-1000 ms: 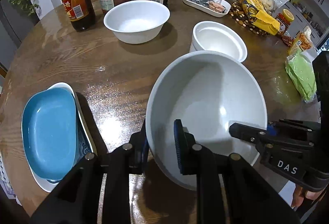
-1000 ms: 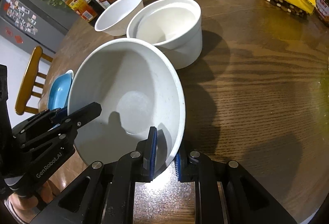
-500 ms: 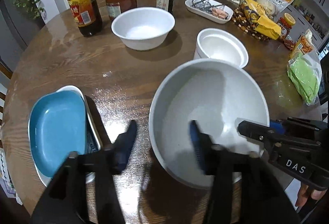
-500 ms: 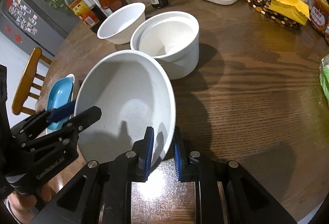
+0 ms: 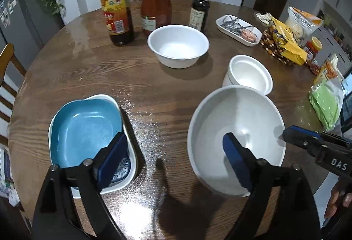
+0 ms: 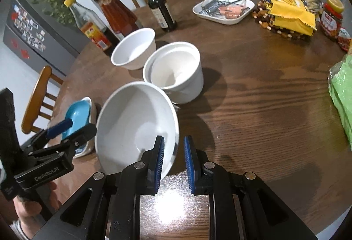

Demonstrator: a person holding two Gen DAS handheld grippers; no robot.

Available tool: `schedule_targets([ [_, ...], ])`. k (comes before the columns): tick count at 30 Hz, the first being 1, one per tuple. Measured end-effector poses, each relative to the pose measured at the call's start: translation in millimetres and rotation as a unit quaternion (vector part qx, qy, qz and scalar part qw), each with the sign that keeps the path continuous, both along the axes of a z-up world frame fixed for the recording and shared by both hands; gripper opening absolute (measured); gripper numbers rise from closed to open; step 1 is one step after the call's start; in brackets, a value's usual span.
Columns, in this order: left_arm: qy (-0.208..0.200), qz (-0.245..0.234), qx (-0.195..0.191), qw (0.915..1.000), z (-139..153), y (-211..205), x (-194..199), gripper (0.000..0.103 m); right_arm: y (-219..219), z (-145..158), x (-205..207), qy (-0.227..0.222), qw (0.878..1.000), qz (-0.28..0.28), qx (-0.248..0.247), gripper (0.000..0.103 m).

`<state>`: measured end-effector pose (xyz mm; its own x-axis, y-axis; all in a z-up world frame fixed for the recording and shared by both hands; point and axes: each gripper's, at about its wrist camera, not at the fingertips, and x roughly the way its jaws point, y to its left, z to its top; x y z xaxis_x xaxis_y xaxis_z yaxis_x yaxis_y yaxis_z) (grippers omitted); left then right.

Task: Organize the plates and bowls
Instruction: 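Lower the large white bowl onto the table and open the right gripper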

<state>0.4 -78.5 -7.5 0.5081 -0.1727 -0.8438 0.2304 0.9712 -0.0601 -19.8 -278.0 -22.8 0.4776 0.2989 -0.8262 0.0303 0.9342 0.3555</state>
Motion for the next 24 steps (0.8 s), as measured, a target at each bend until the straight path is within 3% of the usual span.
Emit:
schedule_targets([
  [4, 0.004, 0.012, -0.002, 0.9999, 2.6, 5.4, 0.5, 0.091, 2.2, 6.7, -0.8, -0.011, 1.000, 0.002, 0.005, 0.047],
  [8, 0.003, 0.020, 0.005, 0.9998, 4.7, 9.5, 1.8, 0.092, 3.4, 11.5, 0.7, -0.016, 1.000, 0.004, 0.006, 0.056],
  [11, -0.001, 0.026, 0.009, 0.9996, 6.5, 12.7, 3.2, 0.102, 4.1, 15.8, 2.9, -0.020, 1.000, 0.005, 0.004, 0.057],
  [24, -0.020, 0.030, 0.009, 0.9993, 22.9, 17.0, 23.9, 0.102, 5.1, 44.8, 24.1, -0.047, 0.999, 0.019, -0.018, 0.057],
])
